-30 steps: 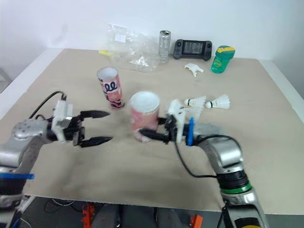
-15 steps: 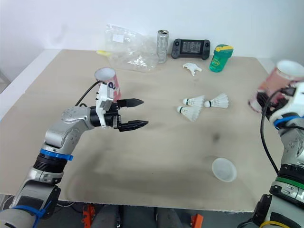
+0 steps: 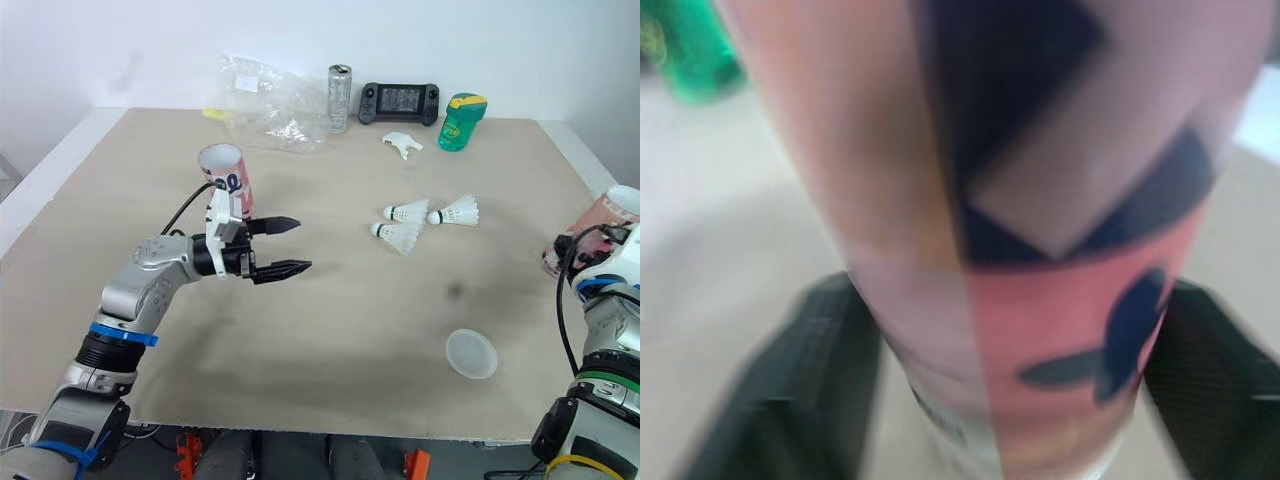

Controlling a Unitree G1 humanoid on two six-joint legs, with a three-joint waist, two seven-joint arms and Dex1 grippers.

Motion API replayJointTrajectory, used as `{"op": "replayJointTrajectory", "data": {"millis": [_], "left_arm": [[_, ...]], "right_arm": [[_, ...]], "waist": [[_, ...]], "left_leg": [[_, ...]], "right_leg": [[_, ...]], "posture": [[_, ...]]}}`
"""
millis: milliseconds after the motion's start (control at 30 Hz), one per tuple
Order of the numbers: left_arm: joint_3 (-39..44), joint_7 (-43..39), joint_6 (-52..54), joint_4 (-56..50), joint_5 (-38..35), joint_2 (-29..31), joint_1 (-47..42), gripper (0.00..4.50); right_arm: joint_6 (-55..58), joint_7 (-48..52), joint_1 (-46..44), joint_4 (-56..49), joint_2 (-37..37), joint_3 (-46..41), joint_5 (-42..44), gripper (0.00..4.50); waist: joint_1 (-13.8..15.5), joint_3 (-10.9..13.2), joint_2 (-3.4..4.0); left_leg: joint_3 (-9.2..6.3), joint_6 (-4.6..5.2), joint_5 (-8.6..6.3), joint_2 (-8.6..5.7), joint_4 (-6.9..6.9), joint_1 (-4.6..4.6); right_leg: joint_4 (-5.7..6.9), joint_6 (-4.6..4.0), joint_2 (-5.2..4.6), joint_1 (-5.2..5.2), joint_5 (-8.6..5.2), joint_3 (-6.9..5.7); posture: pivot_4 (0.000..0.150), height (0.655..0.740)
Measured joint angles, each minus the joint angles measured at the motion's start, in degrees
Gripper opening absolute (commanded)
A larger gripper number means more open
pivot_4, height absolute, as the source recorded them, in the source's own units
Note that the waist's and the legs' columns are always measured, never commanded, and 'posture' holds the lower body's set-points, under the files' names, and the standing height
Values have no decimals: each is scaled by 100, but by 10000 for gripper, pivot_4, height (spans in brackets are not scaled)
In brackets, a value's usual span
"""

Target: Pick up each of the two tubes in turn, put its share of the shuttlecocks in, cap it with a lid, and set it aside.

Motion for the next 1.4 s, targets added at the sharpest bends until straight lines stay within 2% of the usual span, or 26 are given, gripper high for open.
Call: {"op": "replayJointTrajectory", "data": {"millis": [200,367,500,567,600,733,767,900,1067,1167,1233,1400], "left_arm": [[35,108,4,-60,-5,-3,87,45000],[275,479,200,-318,-84,41,347,45000],[639,982,723,-536,-217,263,691,45000],[829,1205,893,-763,-230,444,1054,45000],[1048,1413,1006,-883,-237,555,1406,45000],[1482,1833,1227,-900,-320,558,1774,45000],[1695,2046,1297,-938,-477,476,1807,45000],[1743,2176,1180,-869,-388,481,1826,45000],[1385,2036,525,-29,152,510,1732,45000],[1242,1923,84,620,422,498,1466,45000],[1200,1910,-198,1049,542,471,1172,45000],[1143,1785,-738,2042,703,277,540,45000]], "right_arm": [[51,14,64,234,-5,66,-17,44904],[458,404,670,-520,-110,114,96,44904],[1078,928,1450,-1658,-133,42,502,44904],[1464,1388,2109,-2632,-139,26,817,44904],[1776,1851,2748,-3519,-163,35,1124,44904],[2112,2467,3440,-4930,-133,156,1605,44904],[2135,2651,3535,-5846,-123,430,1759,44904],[2143,2727,3117,-6421,-92,1057,1808,44904],[2228,2526,2345,-6802,312,2091,1707,44904],[2207,2429,2155,-6809,449,2338,1581,44904],[2152,2387,2119,-6815,533,2513,1476,44904],[2105,2367,2128,-6836,657,2739,1335,44904]], "waist": [[0,0,3],[9,0,4],[25,-1,6],[18,-3,9],[24,-5,12],[24,1,7],[18,4,1],[13,15,-24],[40,18,-33],[84,17,-36],[93,15,-39],[85,15,-40]], "left_leg": [[-1,2,2,-10,0,-1],[-6,2,2,-10,-3,-1],[-7,2,2,-9,-4,-1],[-9,2,1,-6,-5,6],[-9,2,1,-7,-12,5],[-14,1,2,0,-1,15],[-12,2,13,-1,2,29],[-10,2,30,-7,6,47],[-14,5,48,-14,3,35],[-19,4,48,-18,2,5],[-21,3,48,-19,-1,-23],[-22,2,45,-22,-17,-28]], "right_leg": [[0,9,-1,3,-2,13],[0,10,-1,4,-6,11],[0,14,-1,3,-8,10],[0,23,1,10,-16,10],[0,35,0,6,-25,9],[1,42,3,21,-24,1],[1,47,3,35,-12,5],[-3,21,2,50,-5,13],[-3,21,2,37,4,16],[-4,51,1,20,10,15],[-5,49,1,-8,12,14],[-6,36,1,-16,11,15]], "posture": [[1500,7394],[1500,7394],[1500,7394],[1500,7394],[1500,7394],[1500,7394],[1500,7394],[1500,7394],[1500,7394],[1500,7394],[1500,7394],[1500,7394]]}}
